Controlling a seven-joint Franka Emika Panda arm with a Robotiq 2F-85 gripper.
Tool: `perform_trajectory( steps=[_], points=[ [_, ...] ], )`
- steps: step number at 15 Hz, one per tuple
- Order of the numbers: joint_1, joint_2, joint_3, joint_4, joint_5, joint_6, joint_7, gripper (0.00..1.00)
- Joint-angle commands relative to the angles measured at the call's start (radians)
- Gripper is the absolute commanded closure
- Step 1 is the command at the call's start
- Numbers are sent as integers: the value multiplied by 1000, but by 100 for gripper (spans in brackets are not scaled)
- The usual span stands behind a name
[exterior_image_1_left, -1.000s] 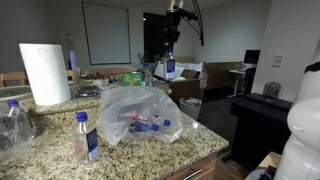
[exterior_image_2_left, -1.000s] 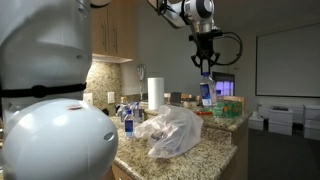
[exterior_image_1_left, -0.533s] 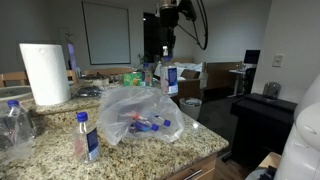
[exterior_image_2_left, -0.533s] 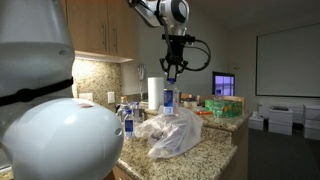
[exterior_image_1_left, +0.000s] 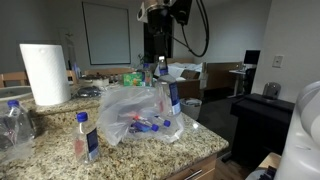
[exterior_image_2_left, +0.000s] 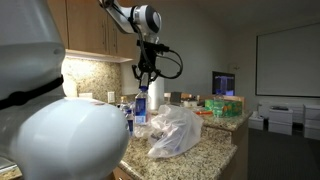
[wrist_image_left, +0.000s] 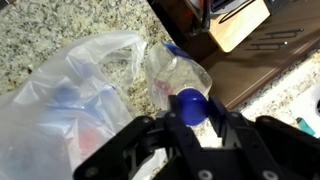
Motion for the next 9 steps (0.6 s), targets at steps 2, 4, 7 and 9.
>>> perform_trajectory(
  steps=[2, 4, 7, 9],
  points=[
    [65, 0, 60, -146, -3, 220, -25, 89],
    [79, 17, 89, -200, -40, 375, -4, 89],
    [77, 45, 123, -277, -150, 640, 27, 90],
    [73, 58, 136, -308, -238, 779, 45, 89]
  ],
)
